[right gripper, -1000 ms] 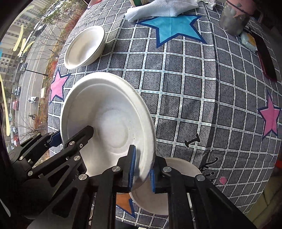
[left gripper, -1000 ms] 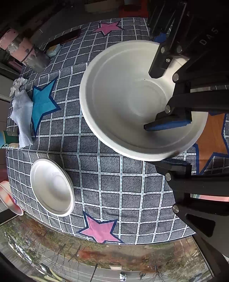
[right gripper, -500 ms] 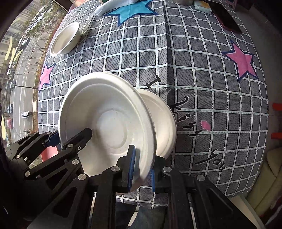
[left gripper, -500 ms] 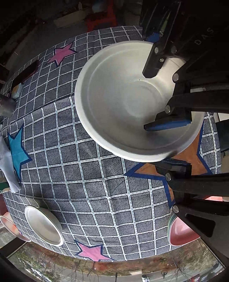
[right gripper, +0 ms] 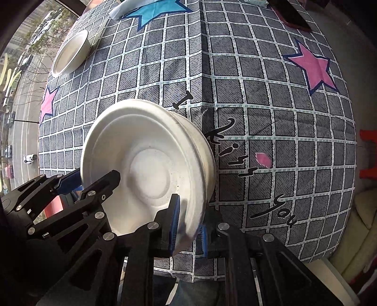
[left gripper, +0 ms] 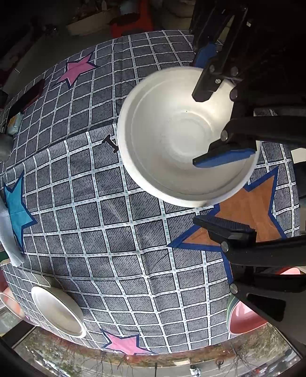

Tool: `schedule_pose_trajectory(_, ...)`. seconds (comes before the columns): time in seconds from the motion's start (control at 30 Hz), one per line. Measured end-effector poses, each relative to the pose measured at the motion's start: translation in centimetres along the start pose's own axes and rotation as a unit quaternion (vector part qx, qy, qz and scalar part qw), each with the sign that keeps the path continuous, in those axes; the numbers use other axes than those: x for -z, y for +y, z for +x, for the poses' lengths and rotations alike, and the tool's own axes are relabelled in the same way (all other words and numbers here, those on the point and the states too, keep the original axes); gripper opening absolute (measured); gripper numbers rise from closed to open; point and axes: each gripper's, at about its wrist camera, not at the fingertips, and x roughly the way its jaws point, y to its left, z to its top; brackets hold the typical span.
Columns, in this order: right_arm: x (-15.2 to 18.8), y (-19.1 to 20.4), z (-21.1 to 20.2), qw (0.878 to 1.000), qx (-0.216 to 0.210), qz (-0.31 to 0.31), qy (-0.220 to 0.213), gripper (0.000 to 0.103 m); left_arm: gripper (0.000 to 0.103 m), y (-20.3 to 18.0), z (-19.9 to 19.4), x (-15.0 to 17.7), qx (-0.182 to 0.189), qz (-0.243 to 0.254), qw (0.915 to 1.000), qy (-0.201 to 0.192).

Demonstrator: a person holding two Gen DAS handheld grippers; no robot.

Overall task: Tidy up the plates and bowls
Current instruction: 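Lower the held white bowl onto another white bowl, open right gripper, then move the right gripper to the remaining white bowl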

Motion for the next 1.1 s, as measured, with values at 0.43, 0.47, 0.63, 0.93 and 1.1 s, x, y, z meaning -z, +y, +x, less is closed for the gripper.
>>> schedule_pose_trajectory(0.43,0.4,-2.5,-2.4,0.999,0.01,0.035,-0.037,0.103,0.103,4.6,-3.2,2.9,0.029,-0.037,0.9988,-0.016)
schedule_pose_trajectory(0.47,0.5,-2.3,-2.6,0.999,0.014,0.032,-0.04,0.103,0.103,4.5,-3.4,3.4,0.037,-0.035,0.9986,-0.012)
schedule_pose_trajectory(0.63,1.3,-1.9,-3.6,0.998,0.02,0.039,-0.048,0.103,0.103,4.5,-3.6,4.6,0.046,-0.024,0.9986,-0.006)
schedule_pose_trajectory(0.93,0.6,-1.1,-4.2,0.992,-0.026,0.087,-0.085,0.103,0.103,6.6,-4.8,5.8,0.018,-0.019,0.9995,0.015)
schedule_pose_trajectory(1.1,-0.1,-1.5,-3.7,0.988,-0.059,0.108,-0.097,0.103,0.103,7.0,-4.4,5.9,-0.013,-0.01,0.9989,0.043)
